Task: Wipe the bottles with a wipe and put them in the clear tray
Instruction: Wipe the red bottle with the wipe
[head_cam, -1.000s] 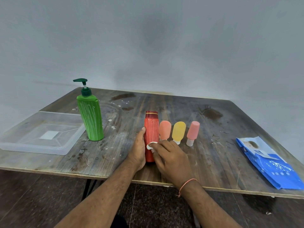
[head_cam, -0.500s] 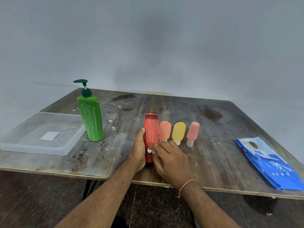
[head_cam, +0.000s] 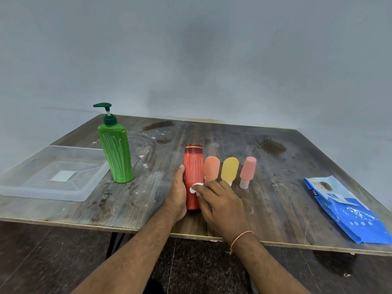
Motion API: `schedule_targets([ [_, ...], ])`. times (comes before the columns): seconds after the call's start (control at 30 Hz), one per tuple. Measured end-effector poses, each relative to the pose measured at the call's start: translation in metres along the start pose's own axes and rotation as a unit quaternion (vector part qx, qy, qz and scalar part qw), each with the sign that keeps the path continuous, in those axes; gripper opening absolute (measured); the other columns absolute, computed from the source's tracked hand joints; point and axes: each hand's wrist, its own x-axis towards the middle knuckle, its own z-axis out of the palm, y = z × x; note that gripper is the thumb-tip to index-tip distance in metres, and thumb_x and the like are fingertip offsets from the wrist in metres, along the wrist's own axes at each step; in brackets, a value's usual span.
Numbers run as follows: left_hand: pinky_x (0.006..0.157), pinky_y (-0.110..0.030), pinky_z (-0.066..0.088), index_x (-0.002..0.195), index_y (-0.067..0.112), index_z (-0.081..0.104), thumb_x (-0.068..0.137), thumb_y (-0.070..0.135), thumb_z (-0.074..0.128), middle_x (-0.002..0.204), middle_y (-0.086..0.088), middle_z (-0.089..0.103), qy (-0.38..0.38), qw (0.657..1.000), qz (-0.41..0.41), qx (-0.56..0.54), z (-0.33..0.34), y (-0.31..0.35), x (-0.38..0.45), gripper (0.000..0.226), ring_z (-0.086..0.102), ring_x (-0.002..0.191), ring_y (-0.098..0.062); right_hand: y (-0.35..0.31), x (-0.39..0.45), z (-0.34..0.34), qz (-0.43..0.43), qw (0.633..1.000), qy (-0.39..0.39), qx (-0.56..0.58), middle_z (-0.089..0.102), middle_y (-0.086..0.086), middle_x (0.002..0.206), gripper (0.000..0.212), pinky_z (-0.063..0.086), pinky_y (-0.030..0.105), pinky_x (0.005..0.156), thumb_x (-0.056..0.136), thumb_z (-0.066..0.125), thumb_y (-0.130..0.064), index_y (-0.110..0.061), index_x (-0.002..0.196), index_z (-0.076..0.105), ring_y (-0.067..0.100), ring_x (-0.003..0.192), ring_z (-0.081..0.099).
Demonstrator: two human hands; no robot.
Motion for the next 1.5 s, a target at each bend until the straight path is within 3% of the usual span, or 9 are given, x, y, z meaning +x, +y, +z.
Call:
schedule_targets([
  [0.13, 0.080, -0.039, 0.062, 0.128, 0.013, 0.067, 0.107, 0.062, 0.027, 0.116, -0.019, 0.076, 0.007, 1.000, 0.001, 0.022, -0.0004, -0.0006, 0.0014, 0.067, 0.076, 0.100, -0.028, -0.0020, -0.0002, -0.0004, 0.018, 0.999, 0.026, 0.007, 0.072, -0.010, 0.105, 0.017, 0.050, 0.028, 0.077, 0.097, 0.069, -0.023, -0.025, 0.111, 0.079, 0.017, 0.089, 0.057],
  [0.27, 0.079, -0.038, 0.060, 0.121, 0.016, 0.070, 0.108, 0.059, 0.025, 0.106, -0.013, 0.079, 0.017, 1.000, -0.001, 0.014, 0.0014, 0.0002, -0.0009, 0.064, 0.076, 0.092, -0.023, 0.0004, 0.0001, 0.0007, 0.038, 0.998, 0.040, 0.008, 0.072, -0.010, 0.110, 0.021, 0.050, 0.028, 0.078, 0.102, 0.067, -0.024, -0.024, 0.119, 0.078, 0.016, 0.091, 0.057],
  [0.47, 0.088, -0.044, 0.059, 0.124, 0.008, 0.070, 0.107, 0.061, 0.025, 0.117, -0.023, 0.075, 0.033, 0.999, 0.004, 0.011, -0.0008, 0.0022, -0.0003, 0.072, 0.074, 0.101, -0.031, -0.0023, -0.0007, 0.0003, 0.026, 0.999, 0.030, 0.008, 0.071, -0.010, 0.099, 0.015, 0.050, 0.030, 0.074, 0.097, 0.068, -0.023, -0.025, 0.107, 0.078, 0.016, 0.087, 0.054],
  [0.63, 0.092, -0.047, 0.058, 0.127, 0.007, 0.069, 0.106, 0.063, 0.025, 0.120, -0.025, 0.073, 0.045, 0.999, 0.003, 0.004, -0.0010, 0.0012, 0.0007, 0.074, 0.072, 0.105, -0.033, 0.0009, 0.0005, 0.0012, 0.037, 0.999, 0.036, 0.013, 0.072, -0.010, 0.109, 0.021, 0.049, 0.026, 0.078, 0.101, 0.066, -0.024, -0.024, 0.120, 0.077, 0.014, 0.091, 0.057],
  [0.8, 0.091, -0.047, 0.058, 0.127, 0.003, 0.068, 0.107, 0.061, 0.025, 0.110, -0.022, 0.075, 0.042, 0.999, 0.012, 0.001, -0.0001, 0.0026, -0.0017, 0.074, 0.073, 0.099, -0.032, -0.0001, -0.0002, -0.0007, 0.045, 0.998, 0.034, 0.021, 0.071, -0.011, 0.099, 0.014, 0.048, 0.026, 0.073, 0.096, 0.067, -0.024, -0.025, 0.105, 0.078, 0.013, 0.086, 0.052],
  [0.97, 0.090, -0.047, 0.058, 0.128, 0.007, 0.068, 0.106, 0.063, 0.026, 0.116, -0.022, 0.074, 0.048, 0.999, 0.005, -0.002, -0.0005, 0.0031, -0.0015, 0.074, 0.072, 0.101, -0.032, 0.0015, 0.0014, -0.0019, 0.056, 0.997, 0.027, 0.038, 0.072, -0.010, 0.106, 0.022, 0.046, 0.023, 0.078, 0.101, 0.064, -0.025, -0.024, 0.118, 0.077, 0.011, 0.090, 0.055],
  [1.13, 0.094, -0.050, 0.058, 0.129, 0.005, 0.067, 0.106, 0.062, 0.027, 0.114, -0.024, 0.074, 0.049, 0.999, 0.009, -0.001, -0.0005, 0.0034, -0.0026, 0.073, 0.072, 0.102, -0.034, 0.0009, 0.0011, -0.0027, 0.058, 0.997, 0.031, 0.049, 0.072, -0.012, 0.101, 0.015, 0.046, 0.024, 0.079, 0.097, 0.066, -0.023, -0.025, 0.107, 0.078, 0.010, 0.088, 0.054],
  [1.3, 0.090, -0.048, 0.059, 0.126, 0.009, 0.069, 0.106, 0.061, 0.027, 0.112, -0.021, 0.075, 0.051, 0.999, 0.008, -0.006, -0.0003, 0.0033, -0.0016, 0.069, 0.073, 0.099, -0.032, 0.0020, 0.0019, -0.0047, 0.084, 0.994, 0.027, 0.070, 0.073, -0.011, 0.112, 0.022, 0.049, 0.022, 0.083, 0.101, 0.068, -0.022, -0.025, 0.122, 0.076, 0.009, 0.097, 0.060],
  [1.5, 0.091, -0.047, 0.058, 0.128, 0.009, 0.068, 0.107, 0.060, 0.026, 0.116, -0.022, 0.075, 0.041, 0.999, 0.007, 0.010, -0.0006, 0.0029, -0.0036, 0.069, 0.073, 0.104, -0.032, 0.0018, 0.0015, -0.0054, 0.075, 0.993, 0.047, 0.073, 0.072, -0.011, 0.101, 0.016, 0.047, 0.026, 0.078, 0.097, 0.067, -0.022, -0.024, 0.109, 0.078, 0.009, 0.087, 0.054],
])
